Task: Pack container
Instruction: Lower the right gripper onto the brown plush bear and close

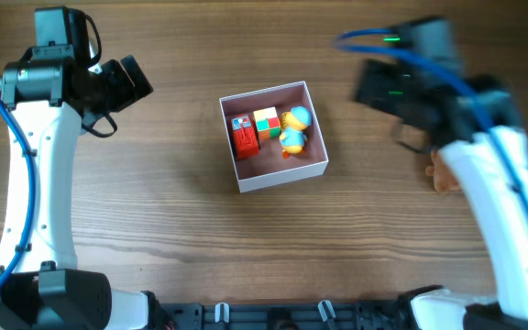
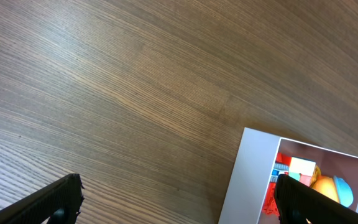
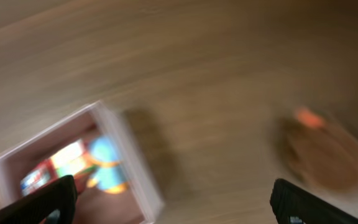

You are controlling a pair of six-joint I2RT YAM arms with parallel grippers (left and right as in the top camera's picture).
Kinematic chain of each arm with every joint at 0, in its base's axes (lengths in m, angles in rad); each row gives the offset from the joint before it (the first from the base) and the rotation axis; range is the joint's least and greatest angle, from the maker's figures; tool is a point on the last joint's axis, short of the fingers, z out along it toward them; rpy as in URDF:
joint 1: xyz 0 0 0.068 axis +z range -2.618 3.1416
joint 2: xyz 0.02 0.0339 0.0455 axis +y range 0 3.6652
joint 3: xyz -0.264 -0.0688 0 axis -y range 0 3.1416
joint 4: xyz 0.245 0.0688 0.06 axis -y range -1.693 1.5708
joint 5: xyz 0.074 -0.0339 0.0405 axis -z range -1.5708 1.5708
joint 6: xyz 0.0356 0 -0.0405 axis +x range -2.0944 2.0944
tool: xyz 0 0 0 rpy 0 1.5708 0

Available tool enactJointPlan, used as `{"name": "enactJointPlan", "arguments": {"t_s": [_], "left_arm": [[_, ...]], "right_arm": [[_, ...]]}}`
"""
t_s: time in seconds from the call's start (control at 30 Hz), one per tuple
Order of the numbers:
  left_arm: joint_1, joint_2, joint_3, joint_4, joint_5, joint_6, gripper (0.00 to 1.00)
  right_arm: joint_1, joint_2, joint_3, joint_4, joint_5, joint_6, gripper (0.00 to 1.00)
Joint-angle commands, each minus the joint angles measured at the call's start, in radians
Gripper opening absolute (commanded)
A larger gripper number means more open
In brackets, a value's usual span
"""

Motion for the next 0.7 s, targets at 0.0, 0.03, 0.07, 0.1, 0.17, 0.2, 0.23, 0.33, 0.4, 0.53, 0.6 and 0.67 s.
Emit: {"name": "enactJointPlan", "arguments": {"t_s": [0.0,0.03,0.07,0.1,0.17,0.2,0.23,0.33,0.4,0.53,0.6,0.67], "left_arm": [[-0.003,0.004,0.003,0.002,0.012,-0.013,1.0],[-0.003,0.004,0.003,0.002,0.012,-0.013,1.0],[-0.003,0.004,0.003,0.002,0.012,-0.013,1.0],[-0.003,0.004,0.003,0.002,0.012,-0.013,1.0],[-0.003,0.004,0.003,0.002,0.012,-0.013,1.0],[-0.003,0.004,0.003,0.002,0.012,-0.013,1.0],[-0.003,0.004,0.003,0.002,0.012,-0.013,1.0],[-0.003,0.004,0.003,0.002,0.012,-0.013,1.0],[-0.003,0.004,0.003,0.002,0.012,-0.013,1.0],[-0.003,0.004,0.003,0.002,0.012,-0.013,1.0],[-0.003,0.004,0.003,0.002,0.012,-0.013,1.0],[-0.003,0.004,0.003,-0.002,0.012,-0.013,1.0]], "right_arm": [[-0.211,-0.03,0.011,-0.098,-0.005,0.059,1.0],[-0.256,-0.028,0.008,-0.114,-0.006,0.027,1.0],[-0.301,-0.025,0.002,-0.125,-0.006,-0.006,1.0],[-0.343,-0.021,-0.011,-0.125,-0.013,-0.064,1.0],[-0.45,-0.003,-0.067,-0.119,-0.034,-0.25,1.0],[-0.479,0.006,-0.099,-0.108,-0.054,-0.334,1.0],[-0.511,0.014,-0.144,-0.087,-0.066,-0.417,1.0],[-0.558,0.035,-0.277,0.025,-0.073,-0.56,1.0],[-0.565,0.061,-0.362,0.107,-0.144,-0.67,1.0],[-0.565,0.125,-0.453,0.208,-0.164,-0.695,1.0],[-0.565,0.174,-0.483,0.266,-0.164,-0.696,1.0],[-0.565,0.245,-0.496,0.319,-0.164,-0.697,1.0]]}}
